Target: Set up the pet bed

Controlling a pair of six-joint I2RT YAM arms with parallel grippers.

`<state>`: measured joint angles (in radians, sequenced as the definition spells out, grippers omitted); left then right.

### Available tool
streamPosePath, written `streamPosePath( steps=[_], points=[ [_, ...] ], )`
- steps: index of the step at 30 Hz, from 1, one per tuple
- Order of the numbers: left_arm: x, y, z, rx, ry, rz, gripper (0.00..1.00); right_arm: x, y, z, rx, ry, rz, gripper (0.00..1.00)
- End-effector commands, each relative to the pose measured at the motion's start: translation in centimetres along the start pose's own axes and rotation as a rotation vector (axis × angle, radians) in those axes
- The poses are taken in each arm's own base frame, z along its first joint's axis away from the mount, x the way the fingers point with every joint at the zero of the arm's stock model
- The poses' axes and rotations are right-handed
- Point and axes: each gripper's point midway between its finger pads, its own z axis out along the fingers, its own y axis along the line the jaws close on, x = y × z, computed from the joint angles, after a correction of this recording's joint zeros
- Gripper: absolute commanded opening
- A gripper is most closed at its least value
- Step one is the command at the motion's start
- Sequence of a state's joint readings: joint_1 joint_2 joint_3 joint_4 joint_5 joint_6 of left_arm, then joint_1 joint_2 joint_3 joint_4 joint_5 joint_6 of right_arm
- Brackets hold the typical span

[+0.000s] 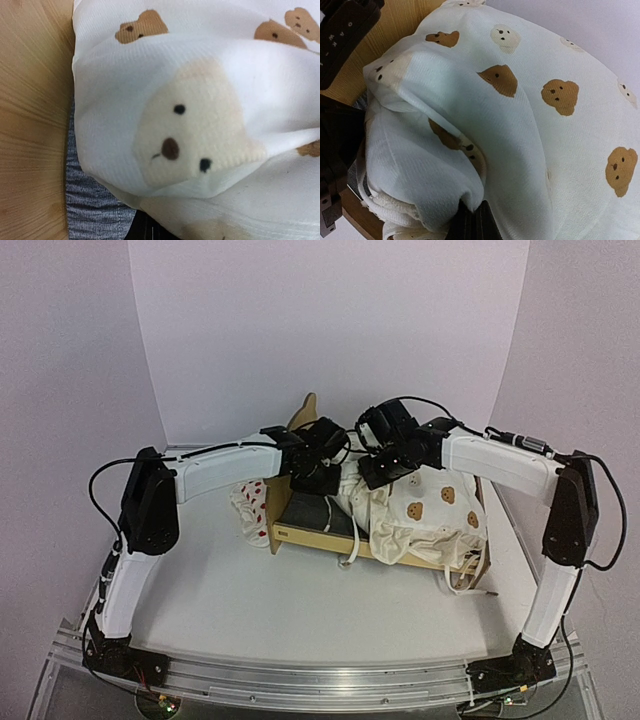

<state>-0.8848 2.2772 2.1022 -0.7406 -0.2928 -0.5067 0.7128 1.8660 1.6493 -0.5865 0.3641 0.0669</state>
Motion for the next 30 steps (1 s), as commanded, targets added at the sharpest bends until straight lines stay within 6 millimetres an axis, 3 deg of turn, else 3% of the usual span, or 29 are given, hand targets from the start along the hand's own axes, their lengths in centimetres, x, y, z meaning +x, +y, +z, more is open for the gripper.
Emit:
streamPosePath(
  steps=[1,9,13,23,30],
  points=[
    [-2.5,0.4,-0.7,-0.002,-0.057,-0.006,0.00,-1.7,-0.7,-0.4,0.016,-0.042,0.016,0.00],
    [1.2,1.4,-1.0,0.019,0.023,-0.025,0.00,-1.1,-0.6,-0.3,0.008,-0.030,0.020,0.00],
    [3.0,1.2,-2.1,0.042,0.060,-0.026,0.00,-0.9,-0.4,-0.3,-0.005,-0.024,0.027,0.00],
    [3.3,-1.7,-6.7,0.099,0.032,0.021,0.00,-1.4,-0.2,-1.9,-0.046,-0.045,0.069,0.00],
    [4.8,-1.4,-6.8,0.070,0.059,0.034,0.00,-0.4,-0.4,-3.0,-0.059,-0.040,0.089,0.00]
  ],
)
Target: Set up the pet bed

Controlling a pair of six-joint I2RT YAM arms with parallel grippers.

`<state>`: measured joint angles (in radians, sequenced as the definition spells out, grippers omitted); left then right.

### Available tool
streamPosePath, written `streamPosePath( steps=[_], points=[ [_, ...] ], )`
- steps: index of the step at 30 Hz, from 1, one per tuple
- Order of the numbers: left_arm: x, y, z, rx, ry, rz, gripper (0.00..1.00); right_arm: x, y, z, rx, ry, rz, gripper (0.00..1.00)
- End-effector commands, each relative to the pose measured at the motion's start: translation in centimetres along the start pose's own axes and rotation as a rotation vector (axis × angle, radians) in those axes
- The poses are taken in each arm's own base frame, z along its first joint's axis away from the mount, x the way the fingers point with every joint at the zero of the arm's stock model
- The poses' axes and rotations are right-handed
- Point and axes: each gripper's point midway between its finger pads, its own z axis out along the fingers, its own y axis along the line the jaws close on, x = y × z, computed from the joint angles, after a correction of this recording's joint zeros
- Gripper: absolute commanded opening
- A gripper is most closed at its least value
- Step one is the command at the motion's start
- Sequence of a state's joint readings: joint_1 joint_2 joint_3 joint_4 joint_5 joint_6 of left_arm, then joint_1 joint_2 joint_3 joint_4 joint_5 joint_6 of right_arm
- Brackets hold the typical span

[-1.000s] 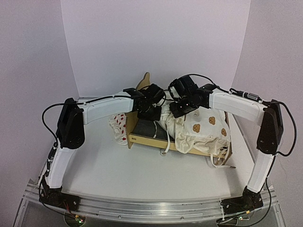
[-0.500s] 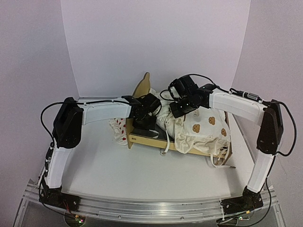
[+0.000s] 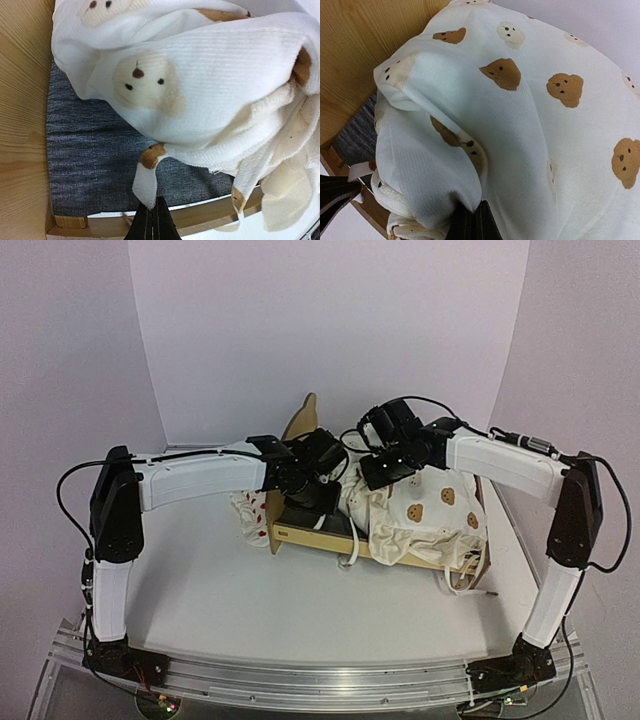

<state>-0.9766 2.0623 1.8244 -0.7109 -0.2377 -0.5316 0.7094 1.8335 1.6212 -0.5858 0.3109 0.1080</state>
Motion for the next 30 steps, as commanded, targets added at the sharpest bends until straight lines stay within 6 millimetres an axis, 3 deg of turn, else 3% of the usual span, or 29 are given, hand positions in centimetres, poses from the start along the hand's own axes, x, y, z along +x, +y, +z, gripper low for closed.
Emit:
streamPosePath(
  steps=[1,12,16,18,23,26,30],
  points=[
    [0.2,0.8,-1.3,-0.020,-0.001,-0.020,0.00,-0.5,-0.7,-2.2,-0.008,-0.037,0.044,0.00],
    [2.4,2.1,1.2,-0.088,0.048,-0.014,0.02,1.5,-0.6,-0.9,-0.006,0.014,0.047,0.00],
    [2.8,1.8,0.8,-0.073,0.063,-0.009,0.18,1.7,-0.8,-0.7,0.011,0.020,0.040,0.00],
    [2.9,1.4,0.1,-0.062,0.063,-0.003,0.33,2.1,-0.9,-0.4,0.018,0.030,0.036,0.00],
    [3.6,1.1,-2.2,-0.049,0.058,0.019,0.61,2.8,-0.9,0.0,0.018,0.047,0.041,0.00],
    [4.6,1.1,-3.7,-0.053,0.052,0.037,0.69,2.9,-0.8,0.0,0.016,0.050,0.048,0.00],
    [6.2,0.8,-5.8,-0.017,0.025,0.067,0.72,2.8,-0.5,-0.1,-0.003,0.052,0.062,0.00]
  ],
)
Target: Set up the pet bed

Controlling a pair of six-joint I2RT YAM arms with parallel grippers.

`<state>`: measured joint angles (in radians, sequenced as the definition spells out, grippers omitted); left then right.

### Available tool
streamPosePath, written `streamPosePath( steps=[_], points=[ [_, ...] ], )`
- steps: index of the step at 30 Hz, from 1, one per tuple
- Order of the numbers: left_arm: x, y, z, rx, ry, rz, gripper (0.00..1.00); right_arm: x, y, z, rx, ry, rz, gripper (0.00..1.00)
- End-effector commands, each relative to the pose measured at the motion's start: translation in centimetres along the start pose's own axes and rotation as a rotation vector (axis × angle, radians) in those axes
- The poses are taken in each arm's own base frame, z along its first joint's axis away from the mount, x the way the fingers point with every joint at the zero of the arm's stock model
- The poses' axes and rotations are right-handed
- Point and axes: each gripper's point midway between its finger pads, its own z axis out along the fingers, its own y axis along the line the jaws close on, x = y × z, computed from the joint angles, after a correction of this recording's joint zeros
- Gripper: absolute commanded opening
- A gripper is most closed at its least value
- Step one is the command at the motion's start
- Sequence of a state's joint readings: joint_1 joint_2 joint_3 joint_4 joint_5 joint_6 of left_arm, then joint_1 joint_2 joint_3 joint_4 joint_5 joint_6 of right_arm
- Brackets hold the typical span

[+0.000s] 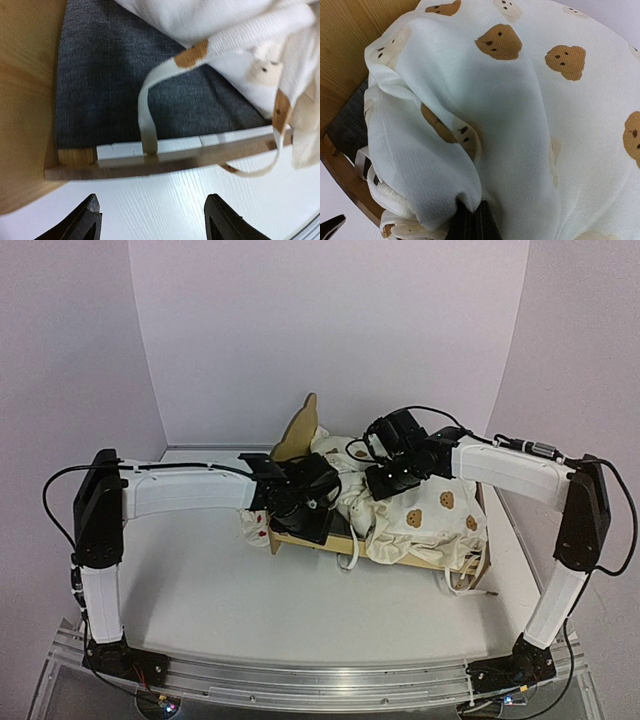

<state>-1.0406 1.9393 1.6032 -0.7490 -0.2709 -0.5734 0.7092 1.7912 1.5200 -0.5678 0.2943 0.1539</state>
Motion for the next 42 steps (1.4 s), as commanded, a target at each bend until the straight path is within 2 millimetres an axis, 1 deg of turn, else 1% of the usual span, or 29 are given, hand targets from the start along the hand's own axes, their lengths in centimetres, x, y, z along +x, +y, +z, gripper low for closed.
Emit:
streamPosePath(
  steps=[1,5,8,10,15,18,24,30,35,39,42],
  points=[
    [0.8,-0.4,-4.2,0.050,-0.079,0.032,0.72,0.2,-0.3,-0.3,0.001,0.012,0.031,0.00],
    [3.8,-0.2,-3.6,0.068,-0.094,0.063,0.71,0.3,0.0,-0.2,-0.014,0.022,0.045,0.00],
    [5.3,-0.4,-2.7,0.094,-0.142,0.070,0.71,0.4,0.3,-0.1,-0.027,0.033,0.052,0.00],
    [5.8,-0.8,-1.9,0.133,-0.211,0.067,0.71,0.4,0.5,-0.1,-0.036,0.036,0.061,0.00],
    [5.5,-1.0,-0.9,0.156,-0.442,0.045,0.71,0.5,0.9,-0.1,-0.061,0.044,0.080,0.00],
    [5.3,-1.1,-0.2,0.167,-0.546,0.047,0.71,0.6,1.1,0.0,-0.071,0.050,0.087,0.00],
    [5.1,-1.5,2.3,0.123,-0.635,0.074,0.71,1.1,1.0,0.1,-0.069,0.059,0.084,0.00],
    [4.5,-0.6,4.0,0.029,-0.700,0.027,0.64,1.7,1.1,0.0,-0.077,0.069,0.084,0.00],
    [4.5,-0.3,5.1,0.003,-0.749,0.024,0.56,2.1,1.2,0.1,-0.080,0.080,0.082,0.00],
    [4.3,-0.6,5.6,0.013,-0.791,0.013,0.55,2.4,1.1,0.4,-0.076,0.088,0.077,0.00],
    [4.0,-0.5,5.7,0.013,-0.821,-0.005,0.54,2.4,1.1,0.4,-0.075,0.089,0.078,0.00]
  ],
)
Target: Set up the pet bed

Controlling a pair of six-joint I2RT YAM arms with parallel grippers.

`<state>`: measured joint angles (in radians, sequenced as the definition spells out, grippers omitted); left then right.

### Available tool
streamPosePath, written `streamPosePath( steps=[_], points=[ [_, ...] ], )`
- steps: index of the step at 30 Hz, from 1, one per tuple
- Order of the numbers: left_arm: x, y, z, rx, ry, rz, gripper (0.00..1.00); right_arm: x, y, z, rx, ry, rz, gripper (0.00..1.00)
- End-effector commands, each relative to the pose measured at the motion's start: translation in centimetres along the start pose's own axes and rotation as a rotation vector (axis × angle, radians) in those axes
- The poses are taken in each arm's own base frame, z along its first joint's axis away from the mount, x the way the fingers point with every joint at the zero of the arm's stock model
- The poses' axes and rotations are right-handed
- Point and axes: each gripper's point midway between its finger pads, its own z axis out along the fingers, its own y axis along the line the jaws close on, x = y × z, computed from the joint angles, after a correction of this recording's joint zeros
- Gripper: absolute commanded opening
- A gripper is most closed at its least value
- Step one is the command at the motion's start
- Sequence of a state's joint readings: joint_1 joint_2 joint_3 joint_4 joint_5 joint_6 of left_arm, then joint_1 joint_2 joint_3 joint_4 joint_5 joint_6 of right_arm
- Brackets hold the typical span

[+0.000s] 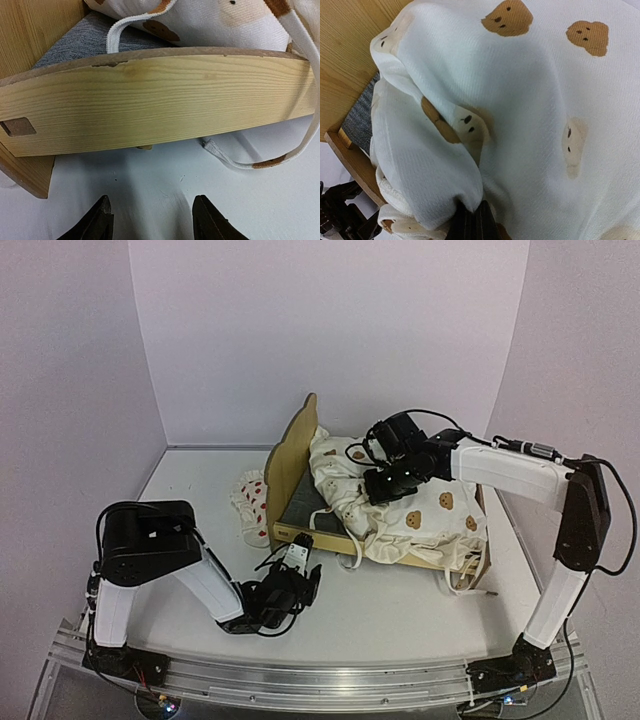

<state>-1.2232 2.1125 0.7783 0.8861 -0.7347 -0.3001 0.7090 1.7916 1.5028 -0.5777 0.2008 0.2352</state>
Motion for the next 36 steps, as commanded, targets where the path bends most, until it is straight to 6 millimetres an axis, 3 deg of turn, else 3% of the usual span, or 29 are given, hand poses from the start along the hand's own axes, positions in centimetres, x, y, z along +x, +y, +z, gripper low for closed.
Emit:
streamPosePath(
  steps=[1,12,19,25,36],
  points=[
    [-3.0,-0.4,0.6,-0.013,-0.135,-0.073,0.54,1.2,-0.4,0.2,0.009,0.041,0.005,0.00],
    [-3.5,-0.1,2.5,-0.026,-0.200,-0.112,0.43,1.8,-0.5,0.7,0.010,0.059,0.005,0.00],
    [-3.3,0.1,3.3,-0.033,-0.205,-0.119,0.25,2.1,-0.5,1.1,0.013,0.069,0.003,0.00],
    [-3.5,0.6,3.5,-0.046,-0.219,-0.124,0.00,2.0,-0.4,1.3,0.010,0.069,0.004,0.00],
    [-2.6,1.3,1.5,0.012,-0.128,-0.106,0.00,1.8,-0.2,1.2,-0.002,0.065,0.015,0.00]
  ],
)
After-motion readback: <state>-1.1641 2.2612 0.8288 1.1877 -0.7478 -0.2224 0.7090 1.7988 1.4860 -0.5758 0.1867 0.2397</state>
